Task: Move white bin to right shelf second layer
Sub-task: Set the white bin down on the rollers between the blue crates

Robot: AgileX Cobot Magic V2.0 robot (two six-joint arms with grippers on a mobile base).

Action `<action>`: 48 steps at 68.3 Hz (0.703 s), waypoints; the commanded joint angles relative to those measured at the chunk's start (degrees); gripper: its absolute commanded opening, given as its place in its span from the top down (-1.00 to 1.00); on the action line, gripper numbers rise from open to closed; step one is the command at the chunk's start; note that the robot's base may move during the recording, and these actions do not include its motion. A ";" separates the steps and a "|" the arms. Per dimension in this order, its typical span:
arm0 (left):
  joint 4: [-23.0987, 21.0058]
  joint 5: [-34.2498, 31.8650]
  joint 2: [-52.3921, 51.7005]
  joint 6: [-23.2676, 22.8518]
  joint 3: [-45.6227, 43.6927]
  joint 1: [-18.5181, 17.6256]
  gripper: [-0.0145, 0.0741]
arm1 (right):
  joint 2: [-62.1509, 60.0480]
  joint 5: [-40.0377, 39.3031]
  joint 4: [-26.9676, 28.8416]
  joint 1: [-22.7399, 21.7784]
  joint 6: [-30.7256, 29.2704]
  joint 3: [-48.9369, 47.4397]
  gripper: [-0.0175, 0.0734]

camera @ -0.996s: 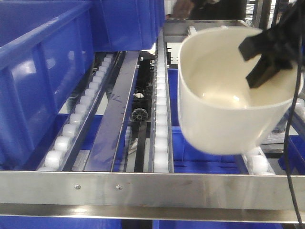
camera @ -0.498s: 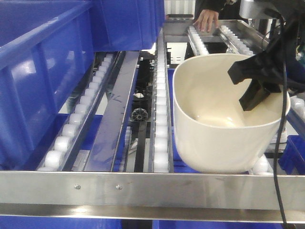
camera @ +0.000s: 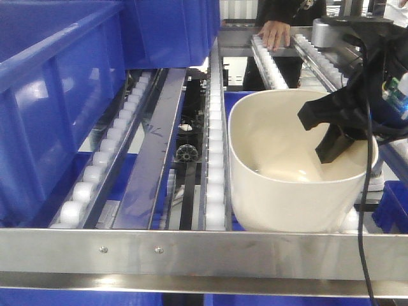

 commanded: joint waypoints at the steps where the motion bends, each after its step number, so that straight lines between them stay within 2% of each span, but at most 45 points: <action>1: 0.00 -4.90 -0.81 -0.18 2.11 -0.34 0.48 | -1.94 -3.76 0.00 -0.16 -0.01 -1.94 0.49; 33: 0.00 -4.90 -0.81 -0.18 2.11 -0.34 0.48 | -1.94 -3.58 0.00 -0.16 -0.01 -1.94 0.47; 39: 0.00 -4.90 -0.81 -0.18 2.11 -0.34 0.48 | -1.94 -3.58 0.00 -0.16 -0.01 -1.94 0.25; 48: 0.00 -4.90 -0.81 -0.18 2.11 -0.34 0.48 | -1.94 -3.96 0.49 -0.10 -0.01 -1.94 -0.33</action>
